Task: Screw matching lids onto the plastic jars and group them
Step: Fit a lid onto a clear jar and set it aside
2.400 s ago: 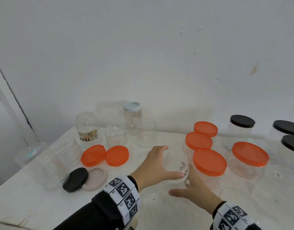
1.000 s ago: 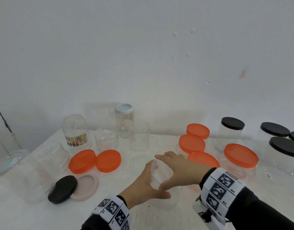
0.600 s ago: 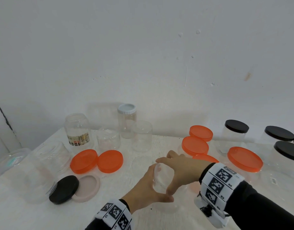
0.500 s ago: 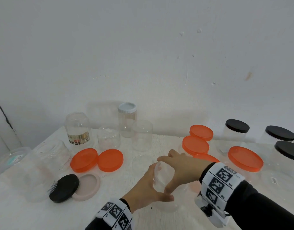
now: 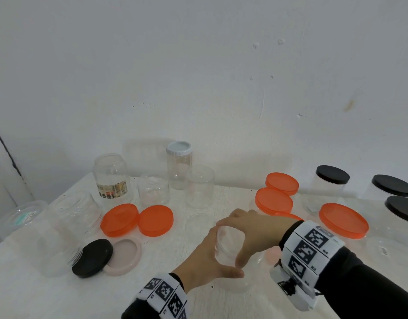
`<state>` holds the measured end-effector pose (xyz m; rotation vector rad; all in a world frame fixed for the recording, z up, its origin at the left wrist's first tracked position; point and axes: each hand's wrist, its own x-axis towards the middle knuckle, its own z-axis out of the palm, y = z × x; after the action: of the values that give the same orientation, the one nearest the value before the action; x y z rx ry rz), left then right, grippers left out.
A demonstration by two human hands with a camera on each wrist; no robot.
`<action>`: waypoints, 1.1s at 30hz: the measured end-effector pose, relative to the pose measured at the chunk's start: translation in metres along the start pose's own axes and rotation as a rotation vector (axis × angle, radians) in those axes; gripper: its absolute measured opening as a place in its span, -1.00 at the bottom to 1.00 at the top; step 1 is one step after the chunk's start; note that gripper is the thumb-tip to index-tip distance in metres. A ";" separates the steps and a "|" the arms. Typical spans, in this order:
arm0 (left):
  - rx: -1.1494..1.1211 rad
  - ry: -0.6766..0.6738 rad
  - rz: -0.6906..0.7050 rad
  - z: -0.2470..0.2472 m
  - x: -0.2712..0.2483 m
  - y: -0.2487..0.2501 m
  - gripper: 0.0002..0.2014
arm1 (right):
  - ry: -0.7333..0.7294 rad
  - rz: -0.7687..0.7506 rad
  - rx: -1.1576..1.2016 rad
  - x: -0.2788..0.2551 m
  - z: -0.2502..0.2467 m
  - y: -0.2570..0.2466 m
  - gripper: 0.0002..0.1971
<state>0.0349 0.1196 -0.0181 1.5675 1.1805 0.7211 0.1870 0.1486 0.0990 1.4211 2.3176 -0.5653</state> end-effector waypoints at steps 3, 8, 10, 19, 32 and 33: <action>-0.023 -0.010 0.024 0.000 0.001 -0.001 0.11 | 0.071 0.043 0.001 0.002 0.004 0.001 -0.05; -0.026 -0.004 0.023 0.001 0.000 -0.002 0.05 | 0.164 0.142 -0.038 0.005 0.013 -0.002 0.00; -0.027 -0.011 0.019 0.001 0.000 -0.002 0.07 | 0.084 0.127 0.007 0.001 0.008 0.000 0.06; -0.024 -0.012 0.025 0.000 0.000 -0.002 0.10 | 0.068 0.056 0.003 -0.004 -0.001 -0.002 -0.13; -0.010 -0.009 0.035 0.000 -0.001 0.001 0.11 | -0.015 -0.002 -0.018 -0.007 -0.008 -0.003 -0.06; -0.014 -0.011 0.030 0.000 -0.001 0.001 0.12 | 0.005 0.014 -0.025 -0.005 -0.007 -0.003 -0.07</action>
<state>0.0353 0.1185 -0.0170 1.5782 1.1438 0.7387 0.1855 0.1467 0.1082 1.4275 2.3085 -0.5274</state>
